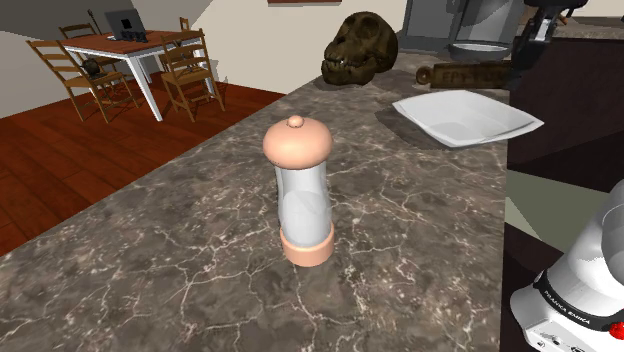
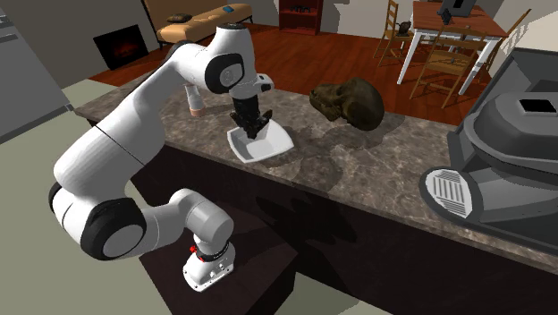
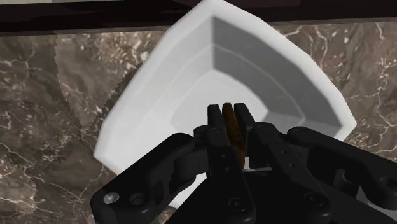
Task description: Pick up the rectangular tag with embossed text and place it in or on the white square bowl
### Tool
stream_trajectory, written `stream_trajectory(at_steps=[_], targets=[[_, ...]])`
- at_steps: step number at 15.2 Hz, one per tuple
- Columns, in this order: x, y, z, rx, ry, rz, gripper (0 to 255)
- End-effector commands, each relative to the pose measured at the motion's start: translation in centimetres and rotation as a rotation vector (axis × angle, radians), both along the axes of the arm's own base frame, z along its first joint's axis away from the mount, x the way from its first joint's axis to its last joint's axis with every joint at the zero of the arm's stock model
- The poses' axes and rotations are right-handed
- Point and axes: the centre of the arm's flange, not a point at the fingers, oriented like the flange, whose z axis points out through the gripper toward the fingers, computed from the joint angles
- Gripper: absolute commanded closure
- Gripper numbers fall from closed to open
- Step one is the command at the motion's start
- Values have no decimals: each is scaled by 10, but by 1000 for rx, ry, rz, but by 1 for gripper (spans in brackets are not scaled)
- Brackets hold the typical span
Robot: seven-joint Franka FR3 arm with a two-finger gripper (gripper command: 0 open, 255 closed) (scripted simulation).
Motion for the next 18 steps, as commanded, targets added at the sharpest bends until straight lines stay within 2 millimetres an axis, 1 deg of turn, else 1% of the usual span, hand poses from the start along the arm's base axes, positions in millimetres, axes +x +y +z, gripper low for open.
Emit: stream_trajectory(at_steps=[1, 9, 17, 18], targets=[[-1, 2, -10, 0, 0, -1, 255], [-1, 2, -52, 0, 0, -1, 255], [-1, 2, -54, 0, 0, -1, 255], [-1, 2, -54, 0, 0, -1, 0]])
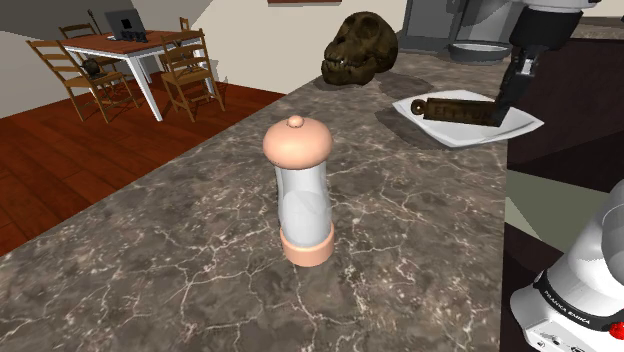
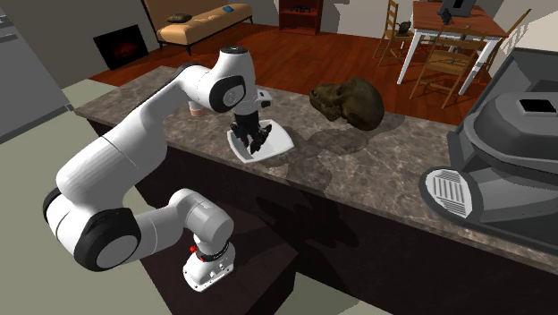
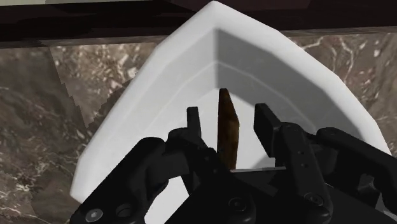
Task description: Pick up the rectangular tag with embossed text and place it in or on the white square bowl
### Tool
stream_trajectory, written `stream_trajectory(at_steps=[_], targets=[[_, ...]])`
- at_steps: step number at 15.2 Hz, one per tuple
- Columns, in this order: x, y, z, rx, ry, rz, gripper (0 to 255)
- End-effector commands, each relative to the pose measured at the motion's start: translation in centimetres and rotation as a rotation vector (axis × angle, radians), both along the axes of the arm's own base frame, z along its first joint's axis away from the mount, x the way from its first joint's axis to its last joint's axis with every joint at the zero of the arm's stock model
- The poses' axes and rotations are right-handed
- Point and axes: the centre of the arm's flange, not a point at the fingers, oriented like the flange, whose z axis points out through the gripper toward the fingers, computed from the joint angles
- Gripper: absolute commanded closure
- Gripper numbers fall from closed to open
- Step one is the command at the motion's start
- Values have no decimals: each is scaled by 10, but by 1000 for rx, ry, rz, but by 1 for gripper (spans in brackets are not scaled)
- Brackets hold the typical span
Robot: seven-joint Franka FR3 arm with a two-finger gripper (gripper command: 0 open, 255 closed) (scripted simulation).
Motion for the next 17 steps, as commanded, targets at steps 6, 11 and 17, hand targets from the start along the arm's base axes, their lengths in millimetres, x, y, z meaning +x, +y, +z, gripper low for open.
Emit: stream_trajectory(at_steps=[6, 11, 17], targets=[[-1, 0, 13, 0, 0, 0, 0], [-4, 0, 50, 0, 0, 0, 0], [-4, 0, 50, 0, 0, 0, 0]])
